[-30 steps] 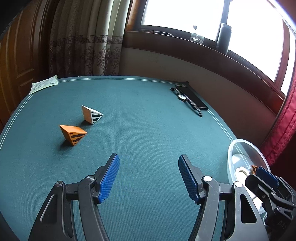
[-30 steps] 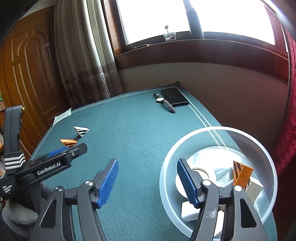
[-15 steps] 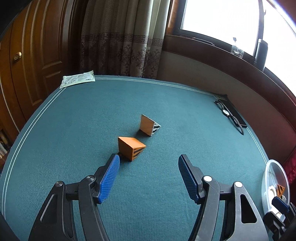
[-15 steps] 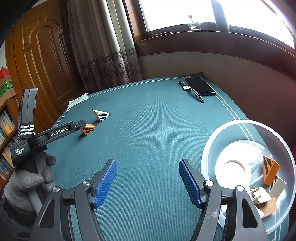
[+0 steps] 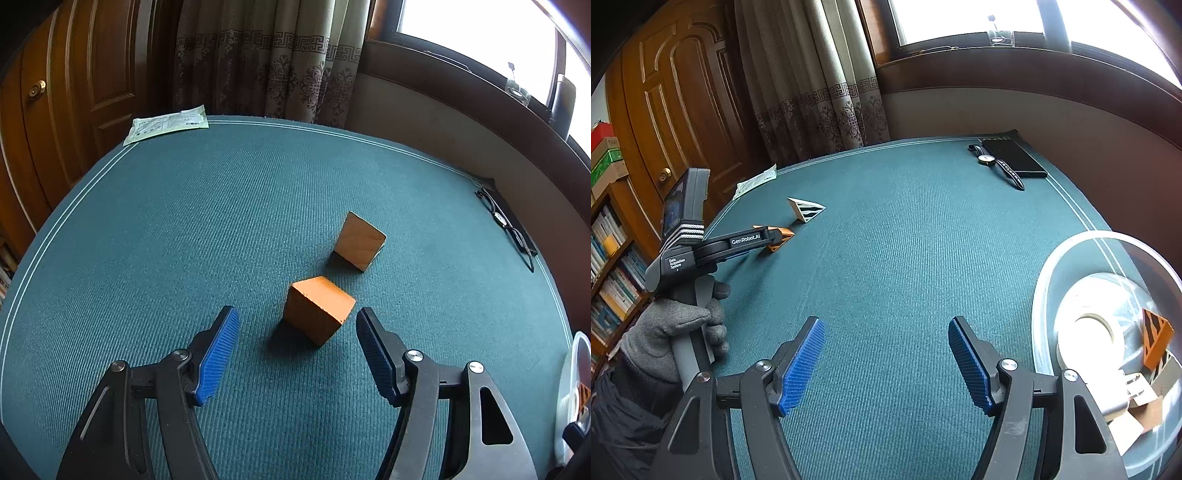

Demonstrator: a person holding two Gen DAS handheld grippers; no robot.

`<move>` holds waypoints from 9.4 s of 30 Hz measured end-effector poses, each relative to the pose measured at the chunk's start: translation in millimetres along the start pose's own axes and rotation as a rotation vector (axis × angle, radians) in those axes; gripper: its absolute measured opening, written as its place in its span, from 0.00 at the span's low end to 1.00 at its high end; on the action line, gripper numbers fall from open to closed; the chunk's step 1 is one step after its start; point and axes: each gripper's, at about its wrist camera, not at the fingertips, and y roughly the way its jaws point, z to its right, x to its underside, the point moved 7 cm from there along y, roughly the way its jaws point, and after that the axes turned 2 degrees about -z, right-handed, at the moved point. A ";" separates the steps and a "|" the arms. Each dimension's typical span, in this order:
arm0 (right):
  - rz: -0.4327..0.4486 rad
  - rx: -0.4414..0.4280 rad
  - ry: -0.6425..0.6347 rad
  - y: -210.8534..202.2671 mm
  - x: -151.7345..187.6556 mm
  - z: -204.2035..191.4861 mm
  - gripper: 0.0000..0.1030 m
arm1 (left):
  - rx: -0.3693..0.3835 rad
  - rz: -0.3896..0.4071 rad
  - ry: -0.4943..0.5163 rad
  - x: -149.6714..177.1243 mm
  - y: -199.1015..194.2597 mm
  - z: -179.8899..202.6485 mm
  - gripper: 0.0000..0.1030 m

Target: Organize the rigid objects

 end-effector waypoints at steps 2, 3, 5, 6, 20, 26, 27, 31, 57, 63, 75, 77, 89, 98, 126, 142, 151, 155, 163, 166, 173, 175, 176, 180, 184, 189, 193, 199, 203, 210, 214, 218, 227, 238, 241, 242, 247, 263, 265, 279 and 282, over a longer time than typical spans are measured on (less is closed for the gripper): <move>-0.005 -0.002 -0.003 2.3 -0.1 -1.7 0.71 | 0.002 0.001 -0.004 -1.9 3.2 0.2 0.65; -0.009 -0.003 -0.004 3.9 -0.3 -2.4 0.71 | 0.005 0.001 -0.001 -2.4 4.0 1.3 0.65; -0.018 -0.008 -0.005 7.6 -0.1 -4.4 0.71 | 0.008 0.002 0.014 -2.6 5.2 4.3 0.63; -0.024 -0.011 -0.005 9.8 0.1 -5.6 0.71 | 0.007 0.002 0.023 -2.4 5.4 5.9 0.61; -0.057 -0.043 -0.058 40.5 -20.4 -33.7 0.71 | 0.000 0.073 -0.025 2.0 -14.6 -8.0 0.40; -0.063 -0.062 -0.094 65.0 -39.2 -54.7 0.71 | -0.021 0.104 -0.033 0.1 -23.8 -15.6 0.41; -0.066 -0.062 -0.103 70.5 -41.4 -58.4 0.71 | -0.023 0.105 -0.041 -0.7 -24.6 -18.0 0.41; -0.064 -0.049 -0.125 92.8 -54.5 -67.5 0.71 | -0.049 0.119 -0.065 -3.4 -27.7 -28.2 0.41; -0.110 -0.159 -0.102 196.8 -114.6 -123.6 0.62 | -0.096 0.145 -0.194 -7.3 -33.0 -68.1 0.41; -0.095 -0.086 -0.143 205.7 -119.7 -130.3 0.53 | -0.097 0.143 -0.196 -6.3 -32.4 -67.8 0.41; -0.080 0.007 -0.208 200.8 -114.8 -122.3 0.31 | -0.092 0.150 -0.190 -6.1 -33.1 -65.7 0.41; -0.080 0.008 -0.211 196.4 -111.1 -118.8 0.31 | -0.091 0.151 -0.188 -5.9 -33.4 -65.0 0.41; -0.077 -0.013 -0.166 150.8 -84.2 -89.3 0.31 | -0.067 0.167 -0.158 -5.9 -40.7 -50.6 0.41; -0.060 -0.011 -0.127 116.2 -68.4 -74.5 0.31 | -0.032 0.179 -0.126 -5.9 -48.5 -34.0 0.41; -0.015 0.140 0.049 25.6 -26.6 22.4 0.30 | 0.152 0.170 0.104 24.2 -77.8 69.7 0.41; 0.042 0.317 0.215 -33.7 -8.0 115.7 0.31 | 0.169 0.152 0.182 44.1 -79.2 95.6 0.41; 0.069 0.381 0.315 -61.0 6.4 158.5 0.34 | 0.171 0.155 0.210 49.5 -81.3 104.4 0.40; 0.071 0.394 0.321 -68.4 12.7 165.9 0.34 | 0.173 0.155 0.208 49.1 -82.6 104.7 0.40; 0.075 0.405 0.341 -83.8 30.6 181.6 0.43 | 0.215 0.115 0.226 60.8 -89.3 121.5 0.40; 0.076 0.386 0.346 -84.6 33.7 184.3 0.45 | 0.237 0.099 0.244 68.7 -94.6 135.5 0.40; 0.089 0.323 0.241 -71.4 25.1 158.5 0.62 | 0.255 0.109 0.278 77.0 -112.0 164.2 0.40; 0.085 0.322 0.175 -64.0 21.5 148.1 0.64 | 0.258 0.112 0.287 78.4 -116.7 170.6 0.41; 0.080 0.318 0.150 -59.7 20.3 144.3 0.64 | 0.259 0.114 0.292 78.8 -118.8 173.1 0.41; 0.057 0.340 0.119 -44.4 17.5 148.0 0.64 | 0.262 0.118 0.311 81.1 -126.0 183.3 0.40; 0.038 0.394 0.190 -42.3 19.1 175.8 0.64 | 0.264 0.121 0.333 81.6 -128.7 192.9 0.41; 0.067 0.418 0.301 -58.5 23.6 211.1 0.65 | 0.287 0.104 0.360 86.9 -126.9 214.3 0.40; 0.087 0.419 0.311 -69.0 25.6 221.2 0.65 | 0.318 0.083 0.392 94.8 -125.4 237.0 0.40; 0.125 0.417 0.324 -81.6 29.6 230.1 0.65 | 0.375 0.043 0.458 109.9 -124.2 277.7 0.41; 0.140 0.394 0.345 -82.0 31.5 234.2 0.65 | 0.432 0.012 0.494 120.0 -125.2 305.2 0.41; 0.170 0.373 0.370 -88.2 34.1 240.2 0.72 | 0.480 -0.009 0.517 131.8 -125.8 321.3 0.66; 0.190 0.380 0.402 -95.8 36.5 247.8 0.80 | 0.452 -0.007 0.497 129.5 -122.4 312.5 0.66; 0.193 0.381 0.429 -101.8 42.4 250.5 0.89 | 0.427 0.005 0.479 125.3 -123.6 302.6 0.68; 0.175 0.368 0.417 -114.0 52.3 234.6 0.97 | 0.412 0.078 0.470 115.9 -145.0 288.8 0.85; 0.194 0.422 0.355 -140.7 49.5 204.7 0.99 | 0.419 0.182 0.470 104.9 -185.8 270.7 0.95; 0.205 0.442 0.335 -148.4 47.9 195.7 0.99 | 0.392 0.226 0.483 102.3 -196.3 267.1 0.97; 0.208 0.450 0.328 -150.7 47.6 193.0 0.99 | 0.379 0.241 0.489 101.4 -199.3 265.9 0.98; 0.213 0.489 0.282 -157.3 45.0 179.4 0.99 | 0.365 0.271 0.481 99.2 -208.9 258.4 0.99; 0.213 0.533 0.240 -162.2 45.1 164.4 0.99 | 0.294 0.297 0.486 100.2 -216.2 248.2 1.00; 0.210 0.536 0.242 -162.1 46.8 165.6 0.99 | 0.288 0.297 0.492 101.4 -216.3 249.6 1.00; 0.188 0.560 0.246 -157.6 55.8 173.2 0.99 | 0.266 0.272 0.548 113.2 -210.9 261.3 1.00; 0.177 0.564 0.250 -155.4 57.5 175.7 1.00 | 0.259 0.264 0.548 113.8 -208.0 262.7 1.00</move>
